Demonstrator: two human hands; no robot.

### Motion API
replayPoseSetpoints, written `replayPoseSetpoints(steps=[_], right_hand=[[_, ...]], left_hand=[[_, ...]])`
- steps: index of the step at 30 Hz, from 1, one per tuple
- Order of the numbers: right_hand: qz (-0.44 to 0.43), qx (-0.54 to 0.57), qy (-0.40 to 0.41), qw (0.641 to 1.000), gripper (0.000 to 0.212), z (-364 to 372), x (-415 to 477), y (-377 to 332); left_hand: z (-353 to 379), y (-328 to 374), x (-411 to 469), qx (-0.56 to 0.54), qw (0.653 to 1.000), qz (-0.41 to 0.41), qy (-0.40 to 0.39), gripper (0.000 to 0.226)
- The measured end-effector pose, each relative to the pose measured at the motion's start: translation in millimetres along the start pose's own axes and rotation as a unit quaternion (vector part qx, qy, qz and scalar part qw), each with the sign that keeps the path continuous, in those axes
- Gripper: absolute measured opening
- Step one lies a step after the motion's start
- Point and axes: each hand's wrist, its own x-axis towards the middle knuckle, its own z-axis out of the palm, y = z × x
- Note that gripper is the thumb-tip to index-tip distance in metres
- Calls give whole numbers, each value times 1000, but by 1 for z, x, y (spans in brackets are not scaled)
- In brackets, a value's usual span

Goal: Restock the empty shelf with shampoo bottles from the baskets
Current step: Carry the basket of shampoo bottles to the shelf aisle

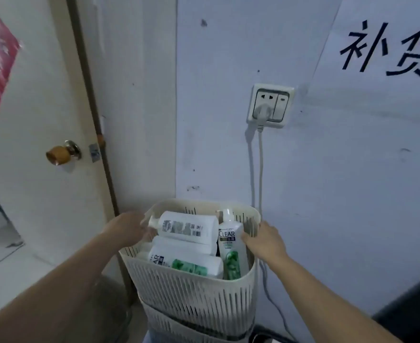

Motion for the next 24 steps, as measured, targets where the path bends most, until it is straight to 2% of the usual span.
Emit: replayPoseSetpoints(steps=[2,4,7,9,12,14,18,24], right_hand=[[74,57,30,995,47,10,11,2],[131,126,32,983,37,19,13,2],[183,226,54,955,22,33,18,-1],[205,245,74,945,19,35,20,-4],[220,239,83,942,23,34,21,-4],[228,235,83,941,32,34,21,-3],[249,228,68,939,46,29,20,-8],[287,258,50,921,45,20,11,-12]], left_hand=[[8,-13,17,-39,999,-15,-16,27],[16,-20,32,-53,997,-38,-47,23],[26,-22,55,-80,993,-45,-71,30],[35,-26,70,-92,992,-39,-75,39],[49,-31,90,-187,977,-75,-70,47],[54,-32,102,-266,955,-106,-80,44],[53,-32,106,-446,860,-159,-188,50],[44,-22,99,-486,828,-200,-196,43]])
